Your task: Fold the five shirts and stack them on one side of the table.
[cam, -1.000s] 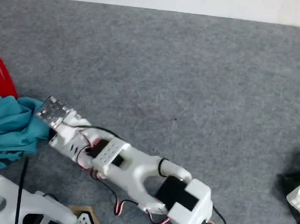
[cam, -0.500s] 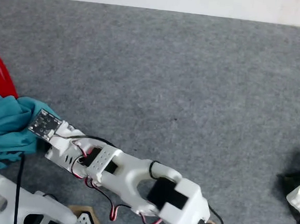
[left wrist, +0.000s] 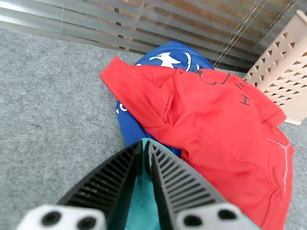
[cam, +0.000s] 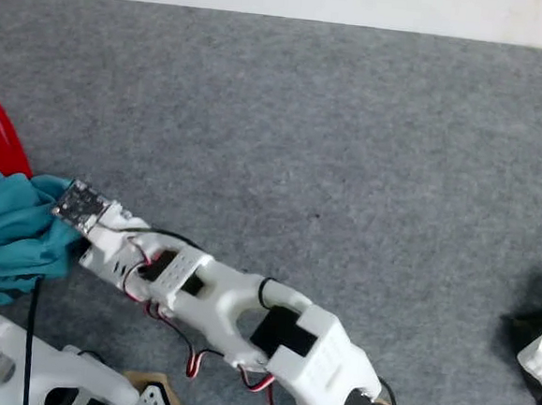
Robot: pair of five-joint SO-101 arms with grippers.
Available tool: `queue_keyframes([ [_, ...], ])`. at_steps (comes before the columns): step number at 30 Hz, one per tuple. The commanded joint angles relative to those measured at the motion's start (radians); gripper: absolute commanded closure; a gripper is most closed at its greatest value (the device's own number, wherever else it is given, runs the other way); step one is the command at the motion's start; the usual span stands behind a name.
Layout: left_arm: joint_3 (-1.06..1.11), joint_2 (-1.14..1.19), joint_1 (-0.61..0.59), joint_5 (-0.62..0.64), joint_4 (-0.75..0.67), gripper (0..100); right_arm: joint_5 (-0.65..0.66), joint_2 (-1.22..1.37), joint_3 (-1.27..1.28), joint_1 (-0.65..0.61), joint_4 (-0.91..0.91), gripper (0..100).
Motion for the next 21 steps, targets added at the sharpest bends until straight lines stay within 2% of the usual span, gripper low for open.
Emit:
queue_keyframes([
  [1,-0.008,-0.010,0.007,-0.005,-0.017,99,0.014,-0.145,0.008,0.022,0.051,83.6],
  [16,0.025,-0.013,0.027,-0.009,-0.017,99,0.012,-0.041,-0.048,0.024,-0.036,83.7],
  [18,0.025,-0.013,0.027,-0.009,-0.017,99,0.014,-0.007,-0.073,0.025,-0.036,86.4],
  [21,0.025,-0.012,0.027,-0.009,-0.017,99,0.023,0.036,-0.120,0.027,-0.036,95.7],
])
